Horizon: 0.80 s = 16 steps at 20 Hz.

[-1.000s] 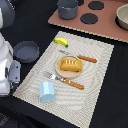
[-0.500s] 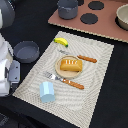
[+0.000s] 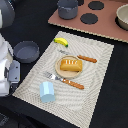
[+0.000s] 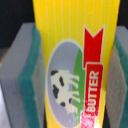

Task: Interact with the objects in diverse but meaningful ways.

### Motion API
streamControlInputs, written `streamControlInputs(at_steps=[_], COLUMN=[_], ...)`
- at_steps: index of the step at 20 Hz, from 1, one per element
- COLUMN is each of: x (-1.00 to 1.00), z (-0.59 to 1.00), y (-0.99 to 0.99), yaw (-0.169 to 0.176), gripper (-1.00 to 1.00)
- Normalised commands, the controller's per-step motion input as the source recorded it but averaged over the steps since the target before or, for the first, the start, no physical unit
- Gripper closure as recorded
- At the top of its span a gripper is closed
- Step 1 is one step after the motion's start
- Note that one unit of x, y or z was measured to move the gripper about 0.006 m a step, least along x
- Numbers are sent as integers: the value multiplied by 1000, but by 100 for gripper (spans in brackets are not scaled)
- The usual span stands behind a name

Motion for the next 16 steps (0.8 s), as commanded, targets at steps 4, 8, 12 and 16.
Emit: streamControlInputs(at_steps=[4,8,12,16], x=[-134,131,401,586], z=[1000,994,834,681], y=[291,371,397,449], yaw=[0,0,0,0], gripper=[100,100,100,100])
